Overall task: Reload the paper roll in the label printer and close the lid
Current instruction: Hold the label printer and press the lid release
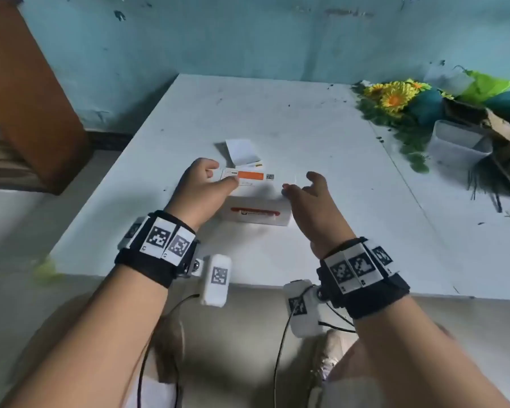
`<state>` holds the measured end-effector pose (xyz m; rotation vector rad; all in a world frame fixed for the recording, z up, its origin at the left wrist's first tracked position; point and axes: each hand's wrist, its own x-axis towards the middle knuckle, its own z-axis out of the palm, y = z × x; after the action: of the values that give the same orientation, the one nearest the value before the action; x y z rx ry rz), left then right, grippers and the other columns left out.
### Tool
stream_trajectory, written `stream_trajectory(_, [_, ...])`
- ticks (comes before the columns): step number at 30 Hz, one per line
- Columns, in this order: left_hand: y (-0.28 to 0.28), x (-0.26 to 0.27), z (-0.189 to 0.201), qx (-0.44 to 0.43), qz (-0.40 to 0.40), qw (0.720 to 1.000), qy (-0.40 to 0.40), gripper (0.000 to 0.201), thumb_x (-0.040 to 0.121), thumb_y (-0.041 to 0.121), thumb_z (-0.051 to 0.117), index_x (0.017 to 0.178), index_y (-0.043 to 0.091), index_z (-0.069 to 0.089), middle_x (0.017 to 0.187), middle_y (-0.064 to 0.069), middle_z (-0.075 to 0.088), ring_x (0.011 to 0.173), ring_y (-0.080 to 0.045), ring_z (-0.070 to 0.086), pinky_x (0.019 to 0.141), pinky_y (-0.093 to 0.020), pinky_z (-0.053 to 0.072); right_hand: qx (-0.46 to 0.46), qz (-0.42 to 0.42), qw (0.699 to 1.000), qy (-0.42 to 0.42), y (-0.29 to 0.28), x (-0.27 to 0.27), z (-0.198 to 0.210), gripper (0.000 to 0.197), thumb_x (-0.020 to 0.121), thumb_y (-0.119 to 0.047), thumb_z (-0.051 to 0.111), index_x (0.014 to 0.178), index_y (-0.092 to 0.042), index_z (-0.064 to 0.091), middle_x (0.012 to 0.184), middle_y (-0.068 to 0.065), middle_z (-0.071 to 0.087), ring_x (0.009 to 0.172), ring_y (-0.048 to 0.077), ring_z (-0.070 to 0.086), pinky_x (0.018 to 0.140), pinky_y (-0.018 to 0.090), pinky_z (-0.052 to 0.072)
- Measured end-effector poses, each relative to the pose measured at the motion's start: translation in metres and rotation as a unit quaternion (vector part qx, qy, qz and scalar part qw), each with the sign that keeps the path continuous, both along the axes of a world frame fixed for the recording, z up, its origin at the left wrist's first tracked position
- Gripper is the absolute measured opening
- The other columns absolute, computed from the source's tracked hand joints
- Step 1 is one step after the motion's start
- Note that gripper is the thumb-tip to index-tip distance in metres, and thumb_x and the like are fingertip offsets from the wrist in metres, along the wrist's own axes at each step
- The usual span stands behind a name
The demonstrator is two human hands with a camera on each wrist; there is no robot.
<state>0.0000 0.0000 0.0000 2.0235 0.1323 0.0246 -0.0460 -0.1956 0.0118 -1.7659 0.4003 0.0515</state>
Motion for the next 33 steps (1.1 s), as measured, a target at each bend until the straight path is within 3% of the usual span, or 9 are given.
stream_trajectory(4, [0.014,0.028,-0.013,0.011,-0.036,0.998,0.050,0.119,0.077,0.058,0.091,0.167,0.014,0.026,0.157,-0.006,0.053,0.138,-0.022,0.057,0.120,-0.047,0.044,0.007,-0.025,1.000,-0.002,-0.003,0.025,-0.013,0.057,0.110,-0.019,0.053,0.165,-0.018,0.037,0.118,-0.004,0.059,0.087,-0.003,0.053,0.065,0.018,0.039])
stream_trajectory(6, [0.021,0.035,-0.024,0.060,-0.051,0.995,0.069,0.128,0.064,0.063,0.094,0.164,0.011,0.034,0.147,-0.005,0.065,0.131,-0.022,0.064,0.119,-0.048,0.047,0.014,-0.031,0.999,0.006,0.006,0.031,-0.020,0.057,0.109,-0.016,0.051,0.164,-0.018,0.037,0.122,-0.004,0.058,0.085,0.002,0.055,0.061,0.019,0.038])
stream_trajectory(11, [0.024,0.061,-0.043,0.041,-0.059,0.997,0.011,0.046,0.074,0.030,0.100,0.114,0.021,0.079,0.107,0.004,0.085,0.101,-0.012,0.080,0.106,-0.043,0.059,-0.044,-0.049,0.998,-0.013,0.013,0.052,-0.038,0.054,0.098,-0.005,0.055,0.150,-0.018,0.048,0.139,0.005,0.063,0.109,0.020,0.067,0.070,0.024,0.049])
stream_trajectory(14, [0.031,0.076,-0.050,-0.018,-0.033,0.999,0.010,0.045,0.067,0.027,0.103,0.106,0.017,0.083,0.106,0.002,0.085,0.100,-0.013,0.082,0.105,-0.041,0.060,-0.068,-0.042,0.996,-0.029,0.008,0.068,-0.046,0.039,0.094,0.004,0.060,0.129,-0.010,0.070,0.118,0.013,0.079,0.080,0.017,0.068,0.051,0.015,0.048])
stream_trajectory(17, [0.036,0.083,-0.052,-0.034,-0.022,0.999,0.012,0.043,0.061,0.024,0.105,0.096,0.018,0.082,0.098,0.003,0.086,0.096,-0.014,0.083,0.103,-0.045,0.062,-0.128,-0.032,0.990,-0.050,-0.001,0.083,-0.050,0.021,0.092,0.003,0.070,0.106,-0.005,0.082,0.108,0.022,0.082,0.077,0.021,0.066,0.070,0.027,0.052])
stream_trajectory(21, [0.036,0.085,-0.054,-0.044,-0.015,0.999,0.010,0.039,0.063,0.016,0.105,0.088,0.016,0.075,0.097,-0.003,0.085,0.096,-0.017,0.083,0.102,-0.043,0.063,-0.198,-0.003,0.979,-0.058,-0.018,0.093,-0.050,0.010,0.087,-0.016,0.088,0.097,-0.013,0.088,0.095,0.007,0.086,0.086,0.028,0.080,0.091,0.049,0.068])
stream_trajectory(25, [0.041,0.083,-0.055,-0.051,-0.002,0.999,0.017,0.075,0.034,0.048,0.104,0.092,0.011,0.072,0.099,-0.010,0.084,0.098,-0.027,0.082,0.100,-0.050,0.063,-0.219,0.030,0.973,-0.069,-0.032,0.094,-0.052,0.018,0.085,-0.025,0.092,0.086,-0.009,0.085,0.087,0.012,0.085,0.082,0.030,0.084,0.090,0.060,0.067])
stream_trajectory(29, [0.042,0.081,-0.057,-0.066,-0.001,0.998,0.013,0.079,0.027,0.055,0.099,0.088,0.014,0.069,0.102,-0.013,0.083,0.099,-0.031,0.082,0.098,-0.052,0.064,-0.238,0.043,0.967,-0.079,-0.036,0.090,-0.053,0.020,0.085,-0.031,0.092,0.091,-0.014,0.085,0.090,0.008,0.085,0.086,0.030,0.083,0.092,0.056,0.067])
stream_trajectory(33, [0.041,0.081,-0.056,-0.080,-0.004,0.997,0.024,0.059,0.051,0.027,0.109,0.090,0.012,0.067,0.104,-0.013,0.083,0.099,-0.029,0.082,0.095,-0.047,0.066,-0.241,0.055,0.966,-0.071,-0.036,0.090,-0.060,0.030,0.089,-0.034,0.090,0.108,-0.014,0.080,0.105,0.002,0.082,0.097,0.024,0.080,0.086,0.043,0.064])
